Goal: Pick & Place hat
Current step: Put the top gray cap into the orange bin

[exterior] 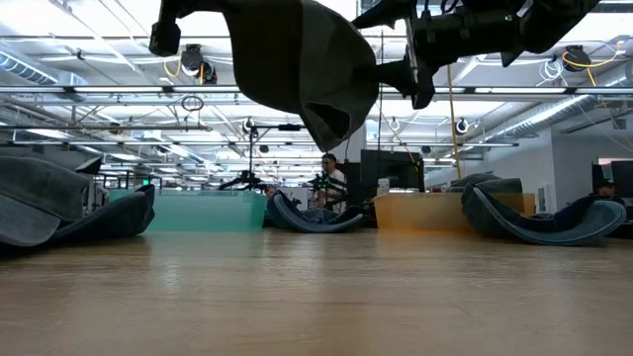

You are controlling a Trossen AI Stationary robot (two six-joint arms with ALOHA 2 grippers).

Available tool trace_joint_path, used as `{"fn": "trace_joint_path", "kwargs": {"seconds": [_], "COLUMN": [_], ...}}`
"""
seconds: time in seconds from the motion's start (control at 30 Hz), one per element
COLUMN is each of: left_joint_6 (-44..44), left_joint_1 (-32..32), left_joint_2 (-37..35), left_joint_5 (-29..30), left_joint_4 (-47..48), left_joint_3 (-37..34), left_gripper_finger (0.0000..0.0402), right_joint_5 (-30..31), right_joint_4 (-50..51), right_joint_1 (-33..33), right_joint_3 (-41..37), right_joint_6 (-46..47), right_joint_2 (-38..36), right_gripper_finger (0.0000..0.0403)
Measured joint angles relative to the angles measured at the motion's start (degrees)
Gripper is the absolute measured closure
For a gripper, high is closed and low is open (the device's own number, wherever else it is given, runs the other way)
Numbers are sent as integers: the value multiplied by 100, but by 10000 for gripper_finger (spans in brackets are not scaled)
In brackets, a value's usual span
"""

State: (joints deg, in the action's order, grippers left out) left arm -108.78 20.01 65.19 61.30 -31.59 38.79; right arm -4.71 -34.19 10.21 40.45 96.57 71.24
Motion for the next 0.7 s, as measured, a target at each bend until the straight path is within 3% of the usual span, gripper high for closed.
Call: {"fn": "trace_joint_path", "kwargs": {"seconds": [0.13,0.3,0.5,0.7], "left_joint_6": [53,42,134,198], "left_joint_1": [0,-1,-12,-111], "left_joint_2": [0,0,2,4], "left_joint_5": [-5,-86,-89,-102], "left_joint_4": [0,2,312,697], "left_joint_3": [-2,0,0,0], "left_gripper_finger": [392,392,392,393], "right_joint_5": [-4,-1,7,39], "right_joint_4": [-27,-31,-29,-32], "right_joint_1": [-5,-5,-45,-45], "right_joint_3": [0,0,0,0], "right_joint_6": [14,36,-74,-756], "right_joint_2": [0,0,0,0], "right_gripper_finger": [76,137,239,365]}}
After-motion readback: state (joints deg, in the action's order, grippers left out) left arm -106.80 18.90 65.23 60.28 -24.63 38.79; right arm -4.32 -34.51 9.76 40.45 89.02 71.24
